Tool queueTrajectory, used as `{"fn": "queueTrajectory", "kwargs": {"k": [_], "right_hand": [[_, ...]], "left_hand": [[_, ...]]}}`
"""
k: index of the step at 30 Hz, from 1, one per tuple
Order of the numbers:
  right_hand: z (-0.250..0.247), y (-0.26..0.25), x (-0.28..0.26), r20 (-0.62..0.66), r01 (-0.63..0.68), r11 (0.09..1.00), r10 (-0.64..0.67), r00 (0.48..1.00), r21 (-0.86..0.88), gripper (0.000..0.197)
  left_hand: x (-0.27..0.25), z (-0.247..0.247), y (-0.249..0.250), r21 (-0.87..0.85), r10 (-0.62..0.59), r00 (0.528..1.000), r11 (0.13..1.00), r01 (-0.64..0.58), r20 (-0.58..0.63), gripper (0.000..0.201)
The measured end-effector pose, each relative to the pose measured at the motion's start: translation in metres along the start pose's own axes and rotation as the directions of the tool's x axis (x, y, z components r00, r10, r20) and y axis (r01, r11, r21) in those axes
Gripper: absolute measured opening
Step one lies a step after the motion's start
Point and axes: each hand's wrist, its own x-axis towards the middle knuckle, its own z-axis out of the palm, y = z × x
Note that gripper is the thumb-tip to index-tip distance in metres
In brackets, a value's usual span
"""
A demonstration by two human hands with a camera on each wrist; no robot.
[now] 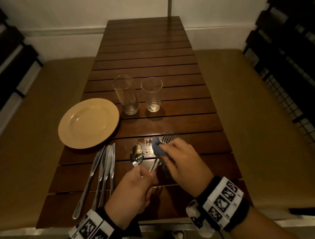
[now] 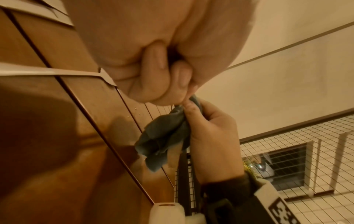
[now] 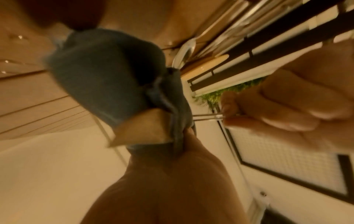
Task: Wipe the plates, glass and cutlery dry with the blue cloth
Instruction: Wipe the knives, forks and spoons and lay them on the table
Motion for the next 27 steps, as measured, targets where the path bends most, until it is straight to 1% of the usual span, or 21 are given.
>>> {"fn": "queueTrajectory", "kwargs": {"k": [1, 2, 4, 6, 7, 10, 12, 14, 16, 19, 22, 24, 27], "right_hand": [[0.002, 0.001, 0.003, 0.045, 0.021, 0.998, -0.018, 0.999, -0.054, 0.022], [0.003, 0.005, 0.006, 0.063, 0.027, 0.994, -0.02, 0.998, -0.106, 0.02], [0.0, 0.015, 0.017, 0.044, -0.01, 0.987, 0.017, 0.999, -0.161, 0.018], [-0.001, 0.015, 0.026, 0.038, -0.037, 0.988, 0.044, 0.998, -0.15, 0.013], [0.001, 0.01, 0.027, 0.048, -0.024, 0.991, 0.03, 0.998, -0.132, 0.013], [0.008, -0.009, 0.018, 0.178, 0.078, 0.994, -0.063, 0.982, -0.081, 0.014], [0.006, 0.002, 0.017, 0.229, 0.106, 0.987, -0.076, 0.97, -0.119, 0.016], [0.003, 0.02, 0.022, 0.176, 0.105, 0.972, -0.068, 0.982, -0.211, 0.022], [0.0, 0.028, 0.028, 0.097, 0.081, 0.954, -0.055, 0.994, -0.289, 0.022], [-0.001, 0.023, 0.036, -0.042, 0.005, 0.948, -0.019, 0.999, -0.319, 0.021], [-0.003, 0.023, 0.037, -0.154, -0.094, 0.936, 0.044, 0.987, -0.339, 0.021], [-0.005, 0.035, 0.034, -0.21, -0.165, 0.931, 0.099, 0.973, -0.326, 0.017], [-0.016, 0.051, 0.024, -0.194, -0.258, 0.954, 0.227, 0.954, -0.153, 0.011]], "left_hand": [[-0.001, 0.0, -0.001, -0.013, -0.002, 1.0, 1.0, 0.002, -0.006, 0.022], [-0.003, 0.001, -0.003, -0.034, -0.002, 1.0, 0.999, 0.002, -0.008, 0.021], [-0.006, 0.002, -0.003, -0.06, 0.009, 1.0, 0.998, -0.008, 0.009, 0.018], [-0.006, 0.003, -0.002, -0.063, 0.032, 0.999, 0.998, -0.031, 0.012, 0.018], [-0.004, 0.002, -0.002, -0.063, 0.044, 0.999, 0.997, -0.044, 0.005, 0.019], [-0.003, 0.0, -0.005, -0.053, 0.047, 0.999, 0.997, -0.048, -0.017, 0.021], [-0.006, -0.002, -0.008, -0.057, 0.041, 0.999, 0.998, -0.041, -0.006, 0.019], [-0.008, -0.004, -0.01, -0.073, 0.042, 0.999, 0.996, -0.041, 0.013, 0.018], [-0.007, -0.005, -0.008, -0.054, 0.079, 0.997, 0.996, -0.077, 0.02, 0.019], [-0.005, -0.006, -0.004, 0.055, 0.168, 0.986, 0.984, -0.169, 0.027, 0.02], [-0.005, -0.007, -0.005, 0.134, 0.226, 0.974, 0.965, -0.227, 0.027, 0.021], [-0.003, -0.008, -0.011, 0.157, 0.199, 0.98, 0.967, -0.201, 0.032, 0.022], [-0.001, -0.009, -0.027, 0.177, 0.089, 0.996, 0.98, -0.092, 0.027, 0.021]]}}
